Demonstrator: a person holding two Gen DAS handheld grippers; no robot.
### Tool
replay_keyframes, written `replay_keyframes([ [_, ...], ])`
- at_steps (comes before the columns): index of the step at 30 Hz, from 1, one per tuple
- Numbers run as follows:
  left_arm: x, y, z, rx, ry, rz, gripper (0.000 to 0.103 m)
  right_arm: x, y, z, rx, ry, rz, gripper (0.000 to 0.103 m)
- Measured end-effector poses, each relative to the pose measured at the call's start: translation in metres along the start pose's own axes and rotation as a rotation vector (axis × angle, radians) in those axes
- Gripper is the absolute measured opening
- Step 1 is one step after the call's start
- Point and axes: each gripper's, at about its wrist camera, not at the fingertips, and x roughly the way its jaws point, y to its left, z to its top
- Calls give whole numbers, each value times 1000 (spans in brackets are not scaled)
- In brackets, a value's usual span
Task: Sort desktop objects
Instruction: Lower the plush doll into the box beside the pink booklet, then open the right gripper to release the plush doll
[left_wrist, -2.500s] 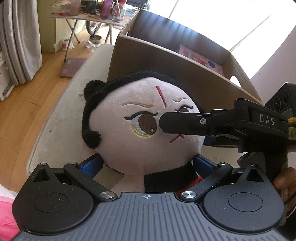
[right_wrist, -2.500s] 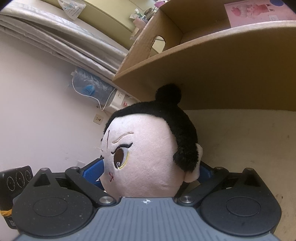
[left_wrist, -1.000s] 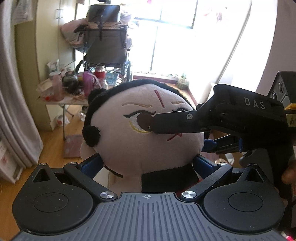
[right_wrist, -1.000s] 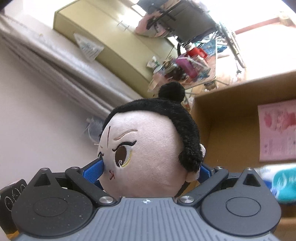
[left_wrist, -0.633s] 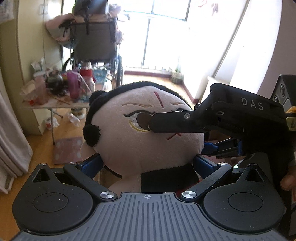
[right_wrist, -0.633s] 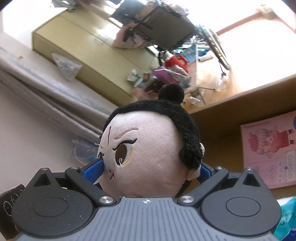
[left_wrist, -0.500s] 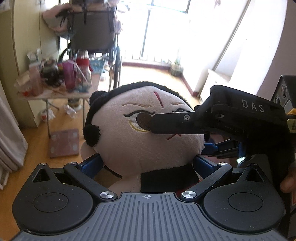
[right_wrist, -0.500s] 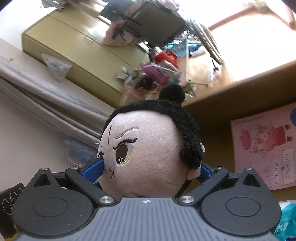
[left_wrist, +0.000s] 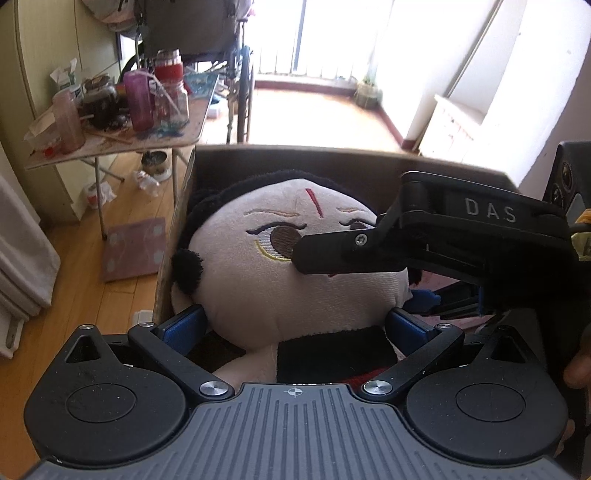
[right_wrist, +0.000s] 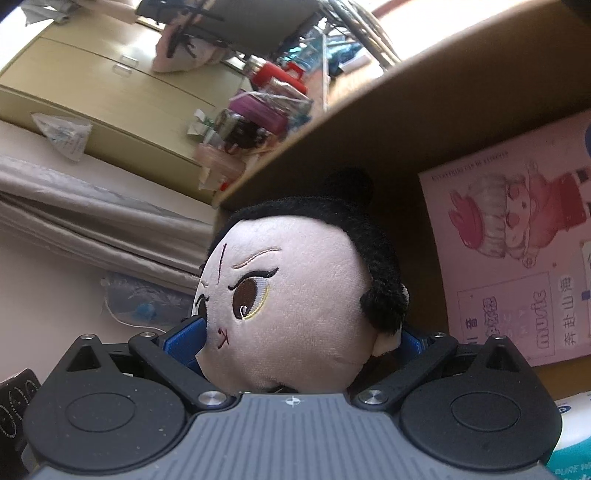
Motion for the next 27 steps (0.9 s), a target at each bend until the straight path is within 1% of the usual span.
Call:
replay_keyframes([
  [3,1,-3,-2,20,-5,14,103,6,-1,0,12,38,-32,103],
  [5,-2,-4,-2,15,-12,16,103,5,0,-2,9,44,-54,103],
  [9,-11,5,-1,-32,-29,15,103,-3,1,-3,39,45,-49,103],
  [13,-40,10,-10,-75,-79,4,103,-16,2,-6,69,41,-34,103],
  [15,-59,12,-17,-100,-120,8,103,-23,1,-10,85,42,-13,103],
  [18,-92,13,-30,-152,-218,29,103,-36,0,-19,108,37,13,103],
  [22,-132,11,-48,-204,-302,14,103,-61,3,-33,125,4,61,103],
  [24,-149,6,-59,-211,-335,12,103,-81,7,-43,112,-29,108,103],
  [27,-173,-1,-77,-224,-389,12,103,-113,10,-61,87,-94,204,103],
])
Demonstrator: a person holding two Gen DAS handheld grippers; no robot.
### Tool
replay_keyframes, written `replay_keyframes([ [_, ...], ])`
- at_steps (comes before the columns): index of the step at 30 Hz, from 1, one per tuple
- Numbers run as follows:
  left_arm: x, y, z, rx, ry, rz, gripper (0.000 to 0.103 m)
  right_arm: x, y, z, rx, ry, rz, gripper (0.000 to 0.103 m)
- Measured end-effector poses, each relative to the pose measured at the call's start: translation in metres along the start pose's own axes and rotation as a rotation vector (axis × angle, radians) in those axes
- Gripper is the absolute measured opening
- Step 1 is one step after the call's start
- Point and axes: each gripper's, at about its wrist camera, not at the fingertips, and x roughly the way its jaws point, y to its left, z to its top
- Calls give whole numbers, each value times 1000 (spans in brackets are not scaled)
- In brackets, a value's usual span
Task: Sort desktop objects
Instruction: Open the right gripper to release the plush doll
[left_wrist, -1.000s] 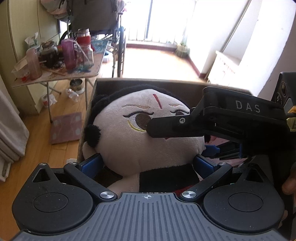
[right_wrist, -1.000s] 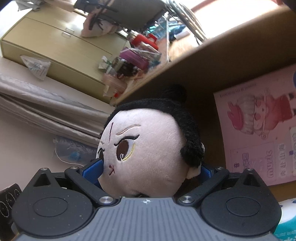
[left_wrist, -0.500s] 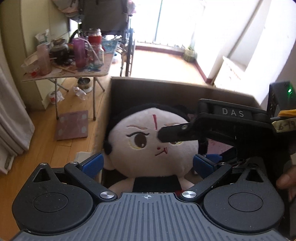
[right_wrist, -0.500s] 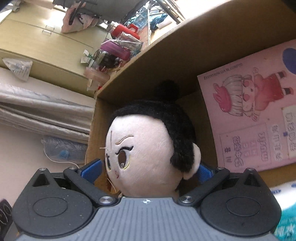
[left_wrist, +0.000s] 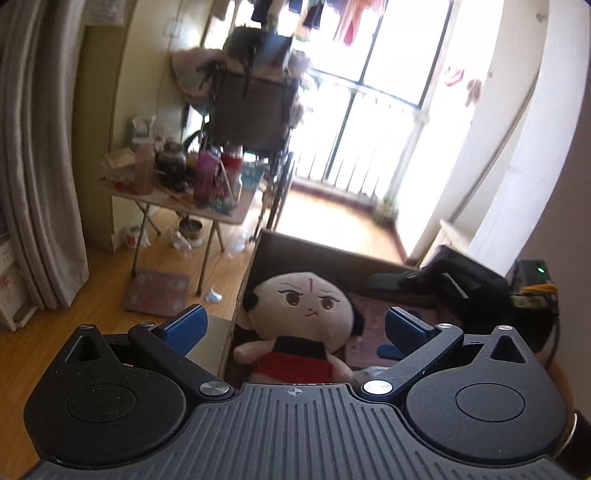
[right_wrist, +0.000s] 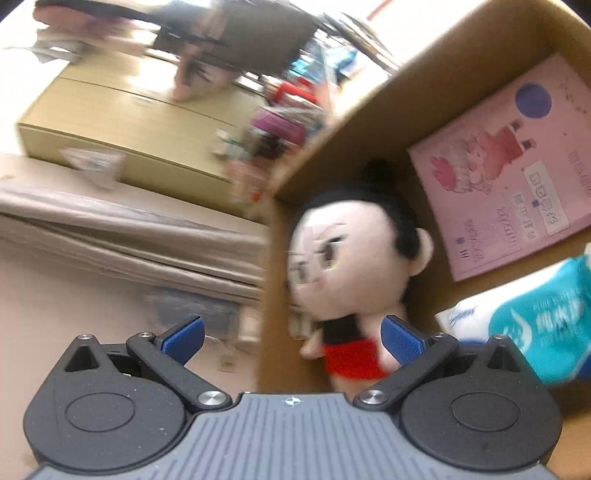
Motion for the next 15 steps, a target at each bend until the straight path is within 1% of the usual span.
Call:
replay_keyframes([
  [1,-10,-1,-4,-7,-15,2,103,-10,2,-6,-10,-18,30,103],
  [3,-24,-1,-15,-25,-20,8,103,-35,5,-19,-45,-46,77,103],
  [5,-35,0,-26,-58,-14,6,103,-54,13,-32,-103,-63,100,103],
  [7,-44,-3,-37,-81,-9,-8,103,-75,22,-49,-181,-84,97,103],
  [10,-58,-9,-49,-97,-25,7,103,-101,36,-75,-302,-113,48,103],
  [13,-71,-14,-57,-105,-36,79,103,-122,44,-102,-392,-159,-34,103],
  [15,-75,-16,-60,-106,-39,127,103,-132,48,-120,-458,-194,-113,103],
])
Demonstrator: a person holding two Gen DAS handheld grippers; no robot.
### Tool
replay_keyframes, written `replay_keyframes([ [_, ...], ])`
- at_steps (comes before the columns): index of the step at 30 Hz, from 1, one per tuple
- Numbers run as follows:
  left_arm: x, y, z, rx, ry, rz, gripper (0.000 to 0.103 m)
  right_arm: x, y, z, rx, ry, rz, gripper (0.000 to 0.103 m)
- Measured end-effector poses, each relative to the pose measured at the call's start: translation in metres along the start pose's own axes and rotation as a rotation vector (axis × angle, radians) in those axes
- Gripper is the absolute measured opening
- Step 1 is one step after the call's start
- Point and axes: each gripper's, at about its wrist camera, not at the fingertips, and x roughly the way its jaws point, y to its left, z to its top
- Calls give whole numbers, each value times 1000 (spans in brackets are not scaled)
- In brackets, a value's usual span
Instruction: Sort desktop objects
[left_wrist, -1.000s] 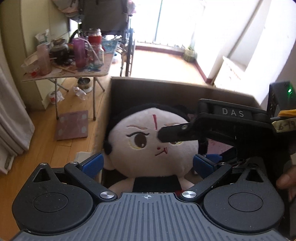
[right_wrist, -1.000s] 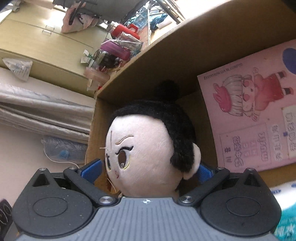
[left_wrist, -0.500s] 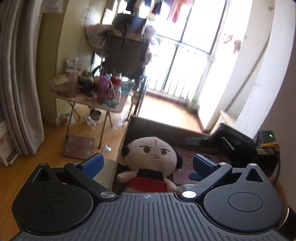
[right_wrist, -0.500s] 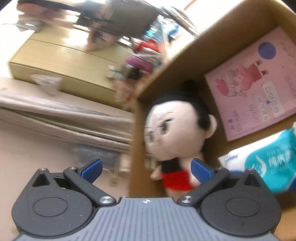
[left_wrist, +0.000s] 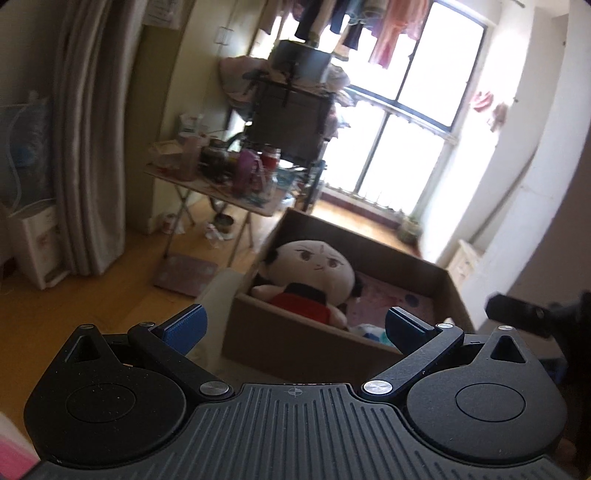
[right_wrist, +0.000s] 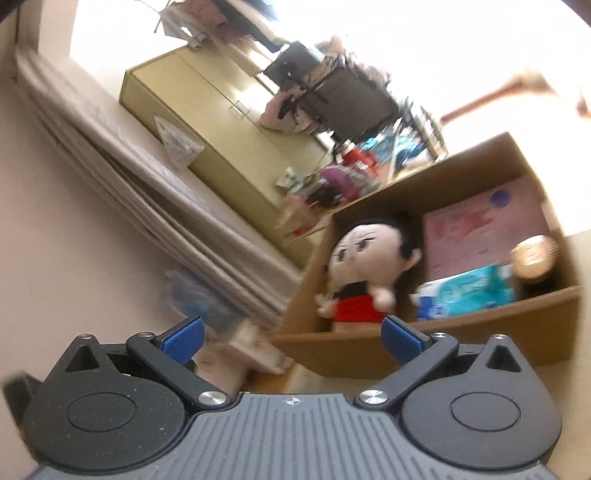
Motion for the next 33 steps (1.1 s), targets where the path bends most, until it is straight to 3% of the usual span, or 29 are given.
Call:
replay_keyframes([
  [6,-16,-13,-6,99,-28,163,103,-21,35,-26,-289,-92,-258,103],
  [9,-29,-22,-5,147,-78,198,103,-24,47,-34,-412,-131,-360,103],
  [14,-48,-31,-1,184,-179,126,103,-22,52,-37,-443,-152,-475,103],
  [17,-55,-38,-1,225,-238,142,103,-23,54,-36,-459,-169,-518,103],
  [21,-52,-42,-1,234,-251,176,103,-22,55,-34,-463,-182,-577,103],
  [26,-44,-40,-2,196,-184,162,103,-20,58,-32,-502,-186,-631,103],
  [33,-9,-32,-11,145,55,183,103,-1,58,-32,-497,-76,-641,103],
])
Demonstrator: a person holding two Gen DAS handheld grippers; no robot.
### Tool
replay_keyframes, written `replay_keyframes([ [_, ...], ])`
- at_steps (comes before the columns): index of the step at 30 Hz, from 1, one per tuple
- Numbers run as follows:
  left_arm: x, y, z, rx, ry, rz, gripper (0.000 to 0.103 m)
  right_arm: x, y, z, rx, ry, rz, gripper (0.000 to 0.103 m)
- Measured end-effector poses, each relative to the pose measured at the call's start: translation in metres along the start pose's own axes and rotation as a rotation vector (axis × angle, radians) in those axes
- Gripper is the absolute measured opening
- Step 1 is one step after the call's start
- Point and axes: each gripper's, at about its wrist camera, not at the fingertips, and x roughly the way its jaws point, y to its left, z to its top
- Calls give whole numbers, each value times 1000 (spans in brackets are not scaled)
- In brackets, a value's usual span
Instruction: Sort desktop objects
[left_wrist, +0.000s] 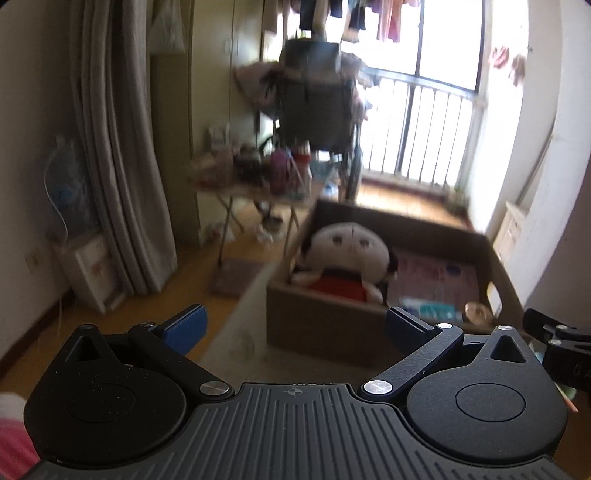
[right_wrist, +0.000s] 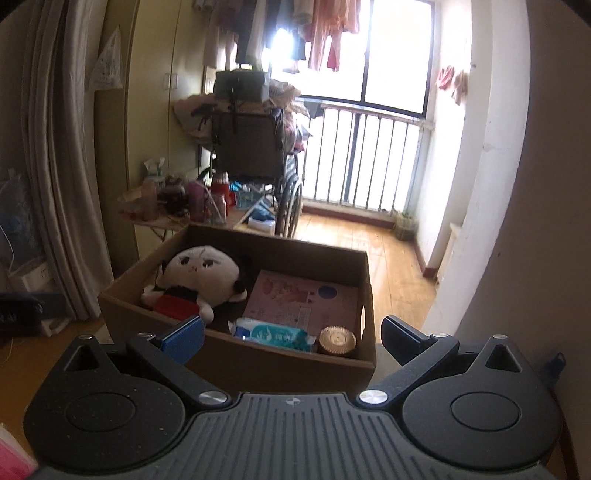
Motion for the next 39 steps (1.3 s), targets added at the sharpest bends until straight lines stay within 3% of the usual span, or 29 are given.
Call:
replay_keyframes([
  [4,18,-5,-12,-17,119,-24,103,16,11,-11,-33,101,-10,103],
  [12,29,-21,-20,26,219,-68,103,44,7,-27,-8,262,-57,103],
  [39,57,-56,-21,83,292,-53,103,72,-19,-31,28,336,-74,103],
])
